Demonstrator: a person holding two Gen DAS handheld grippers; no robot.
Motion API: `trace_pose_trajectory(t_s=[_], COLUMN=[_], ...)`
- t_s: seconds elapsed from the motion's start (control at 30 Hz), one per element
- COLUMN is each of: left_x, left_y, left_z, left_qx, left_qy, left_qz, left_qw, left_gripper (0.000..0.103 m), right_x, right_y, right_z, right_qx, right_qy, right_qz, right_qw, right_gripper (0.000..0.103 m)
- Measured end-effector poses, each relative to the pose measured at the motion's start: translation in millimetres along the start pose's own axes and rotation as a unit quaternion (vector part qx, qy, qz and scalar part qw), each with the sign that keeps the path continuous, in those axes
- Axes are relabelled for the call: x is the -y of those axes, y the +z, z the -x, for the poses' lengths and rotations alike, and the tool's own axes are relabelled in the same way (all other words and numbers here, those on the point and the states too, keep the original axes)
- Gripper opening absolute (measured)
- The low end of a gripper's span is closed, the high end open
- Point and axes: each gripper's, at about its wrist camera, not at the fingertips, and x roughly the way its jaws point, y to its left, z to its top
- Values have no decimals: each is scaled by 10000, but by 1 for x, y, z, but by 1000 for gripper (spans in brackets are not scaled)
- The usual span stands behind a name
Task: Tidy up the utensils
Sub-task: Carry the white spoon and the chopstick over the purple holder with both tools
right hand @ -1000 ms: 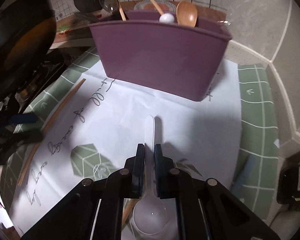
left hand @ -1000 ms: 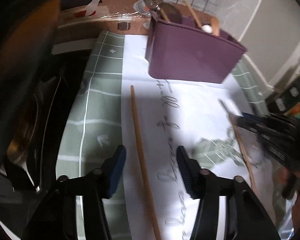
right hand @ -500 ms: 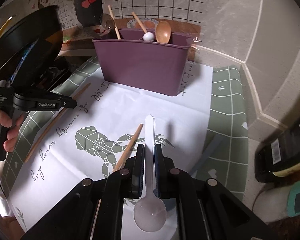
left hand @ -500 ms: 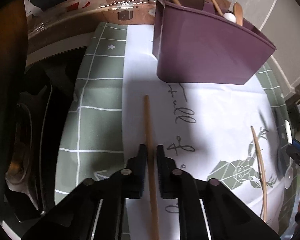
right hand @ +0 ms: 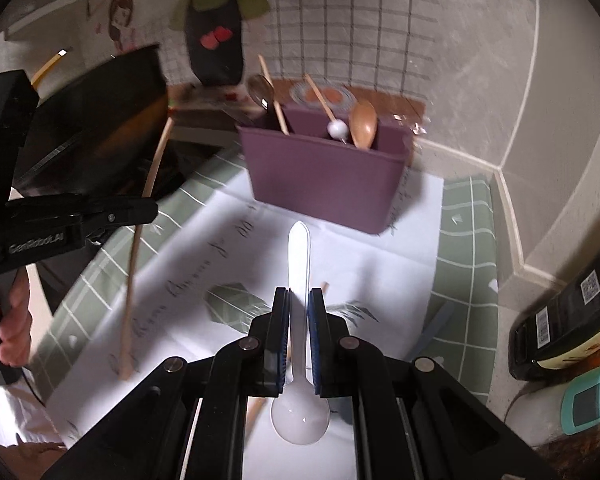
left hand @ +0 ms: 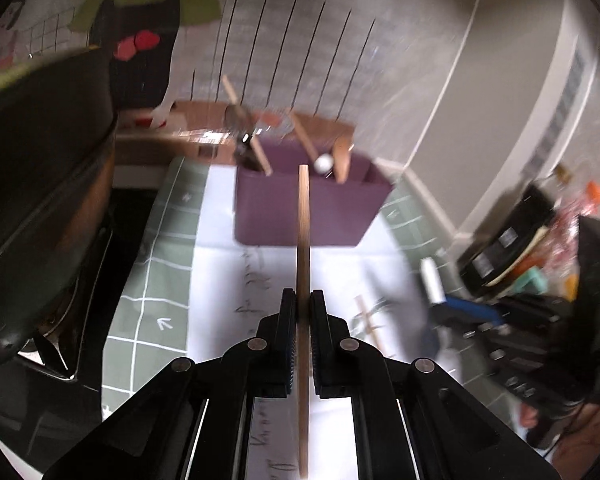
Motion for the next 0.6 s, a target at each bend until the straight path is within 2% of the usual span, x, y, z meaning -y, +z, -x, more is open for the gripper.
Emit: trace_pose_trajectory(t_s=[0.17, 0.33, 0.6], left_x=[18, 24, 50], left_y=[7, 14, 63], left_z=[21, 43, 83], left_qx=[421, 673, 1374], left_qy=[196, 88, 80], left_qz=[-284, -304, -646], left_qw=[9985, 9972, 9884], left_gripper=[7, 7, 7], right_x=[-12, -19, -18], right_y=[5, 10, 46], right_z=[11, 26, 68], right_qx=[202, 431, 1103], right_qy=[66, -11, -270], right_qz=[13, -6, 83], right_qw=[9998, 9991, 9935], right_gripper=[8, 8, 8])
